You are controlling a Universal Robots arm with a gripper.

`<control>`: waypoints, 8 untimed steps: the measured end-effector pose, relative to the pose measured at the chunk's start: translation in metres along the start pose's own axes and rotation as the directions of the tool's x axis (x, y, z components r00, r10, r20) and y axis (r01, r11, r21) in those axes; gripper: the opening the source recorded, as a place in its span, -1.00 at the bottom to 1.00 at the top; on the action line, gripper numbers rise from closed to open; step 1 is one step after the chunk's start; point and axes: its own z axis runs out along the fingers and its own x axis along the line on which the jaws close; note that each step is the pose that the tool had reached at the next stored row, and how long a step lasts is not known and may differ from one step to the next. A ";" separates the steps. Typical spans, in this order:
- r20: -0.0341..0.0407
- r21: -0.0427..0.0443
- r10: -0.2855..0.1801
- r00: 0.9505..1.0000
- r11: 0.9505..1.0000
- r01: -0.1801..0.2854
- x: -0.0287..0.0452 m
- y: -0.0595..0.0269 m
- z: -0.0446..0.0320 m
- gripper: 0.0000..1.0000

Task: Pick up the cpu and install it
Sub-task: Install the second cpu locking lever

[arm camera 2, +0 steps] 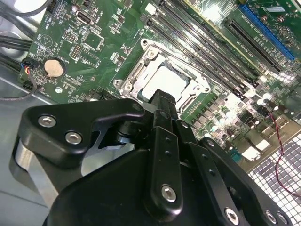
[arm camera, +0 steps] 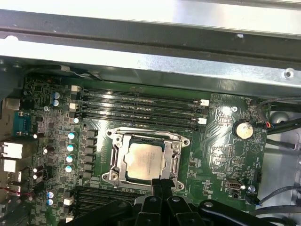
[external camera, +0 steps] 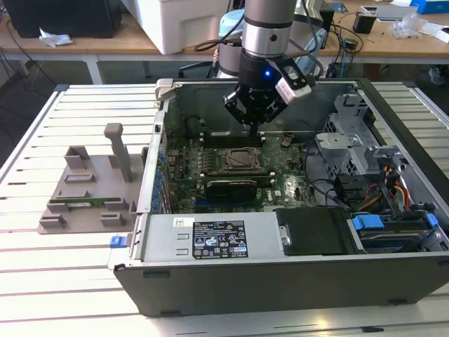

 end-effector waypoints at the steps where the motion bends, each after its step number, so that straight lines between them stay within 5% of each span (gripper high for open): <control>1: 0.000 0.000 0.000 1.000 1.000 0.000 0.0000 0.0000 0.0000 -0.79; 8: 0.000 -0.005 0.000 1.000 1.000 0.000 0.0009 -0.0096 0.0005 -0.79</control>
